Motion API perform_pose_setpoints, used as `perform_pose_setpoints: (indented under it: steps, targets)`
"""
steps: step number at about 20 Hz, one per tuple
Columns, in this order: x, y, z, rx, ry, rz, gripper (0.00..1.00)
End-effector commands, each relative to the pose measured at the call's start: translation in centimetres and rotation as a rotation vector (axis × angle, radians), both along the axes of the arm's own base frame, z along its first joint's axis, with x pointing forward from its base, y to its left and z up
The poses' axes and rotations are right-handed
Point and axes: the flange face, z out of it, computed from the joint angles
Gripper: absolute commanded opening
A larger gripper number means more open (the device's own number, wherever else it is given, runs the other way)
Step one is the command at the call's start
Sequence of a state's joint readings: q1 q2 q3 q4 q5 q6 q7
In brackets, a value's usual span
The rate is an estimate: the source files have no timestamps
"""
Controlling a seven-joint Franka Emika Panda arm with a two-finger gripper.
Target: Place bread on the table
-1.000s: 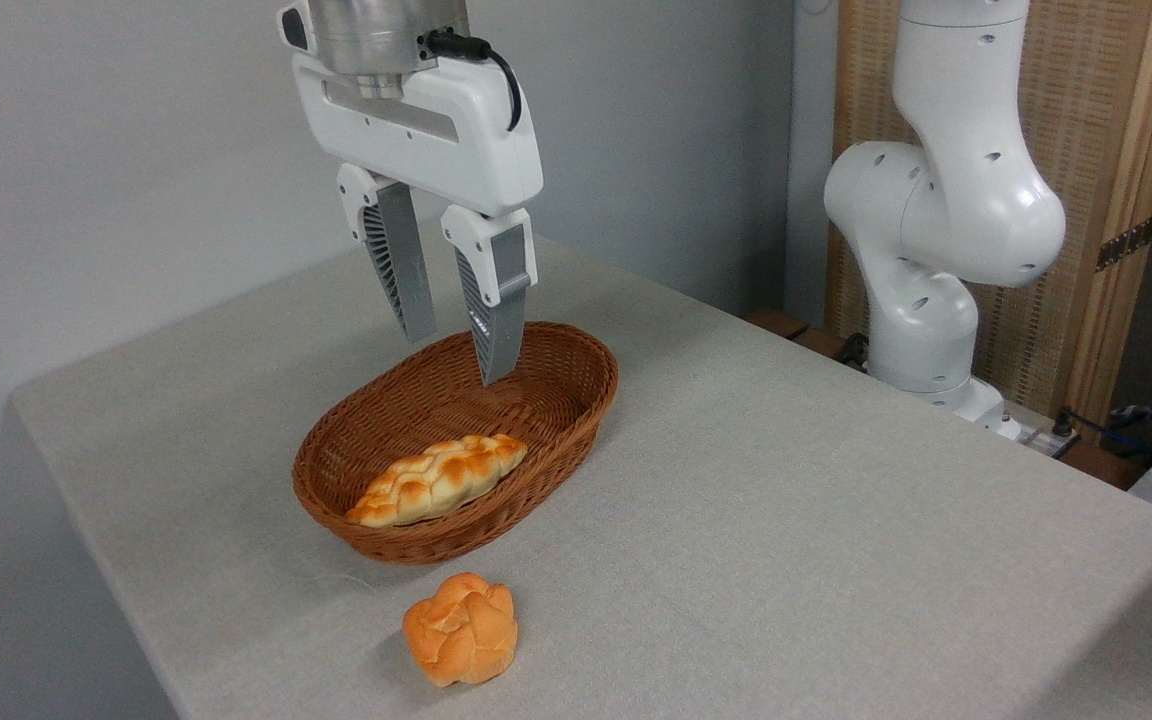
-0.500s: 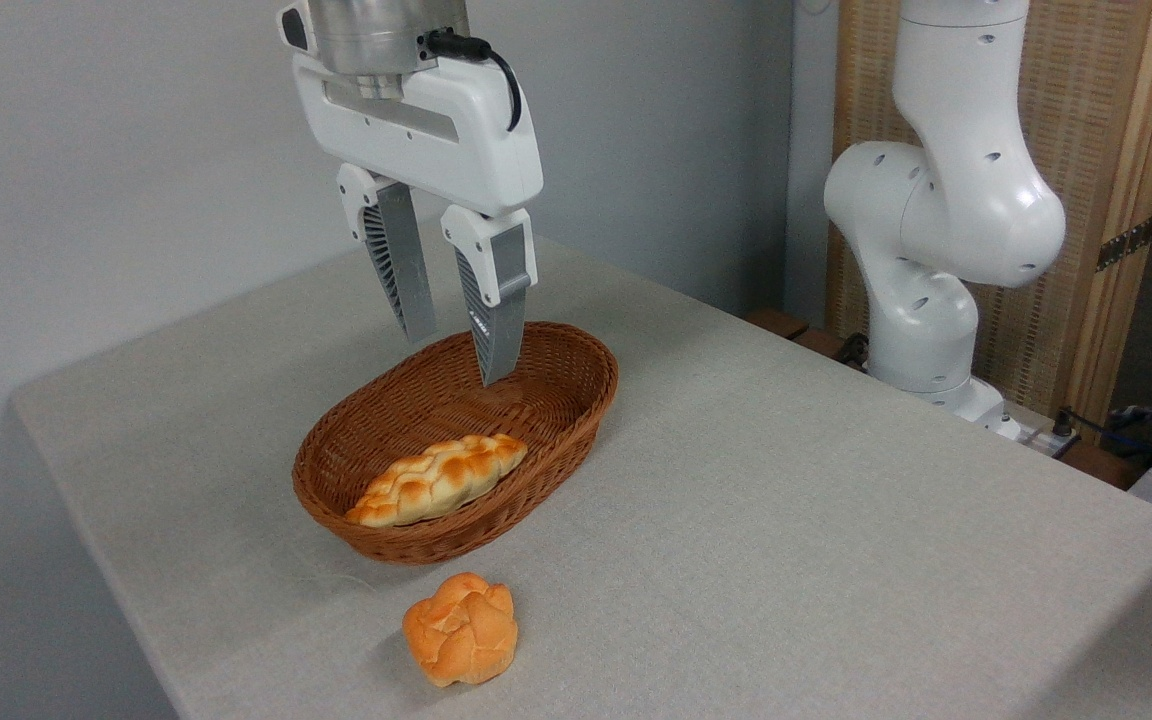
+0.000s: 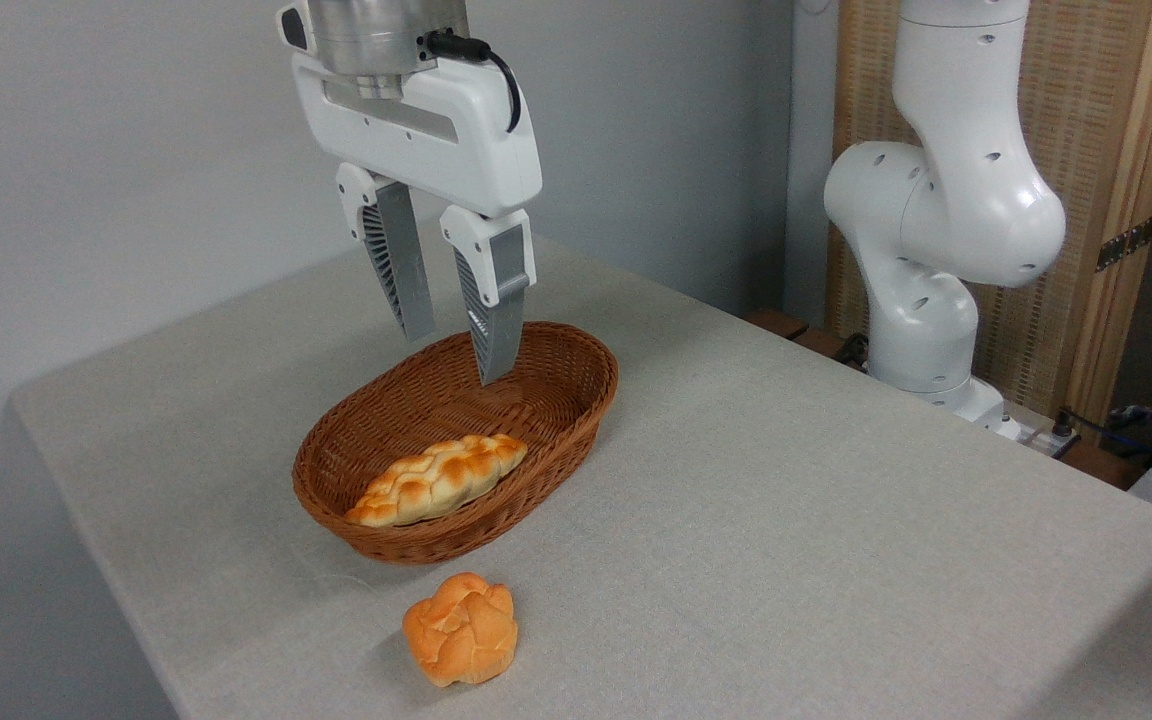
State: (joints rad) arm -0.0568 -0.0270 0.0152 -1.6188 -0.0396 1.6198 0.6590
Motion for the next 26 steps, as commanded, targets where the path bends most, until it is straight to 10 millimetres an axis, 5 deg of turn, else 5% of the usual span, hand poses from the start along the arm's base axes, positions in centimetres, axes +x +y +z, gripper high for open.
perform_pose_setpoints:
  steps: [1,4,6,13,21,26]
  targets:
    - [-0.4,-1.0,-0.2,-0.057,0.037,0.015,1.0]
    - [-0.4,-1.7,-0.9,-0.058,0.041,0.012,1.0]
    - [-0.6,-4.0,-2.0,-0.056,0.051,-0.026,1.0]
    - [-1.3,-10.7,-9.0,-0.041,0.006,-0.078,1.0]
    - [-1.8,-11.8,-15.6,-0.002,-0.026,-0.129,1.0]
    - [-1.7,-13.0,-17.4,0.06,-0.026,-0.185,1.0]
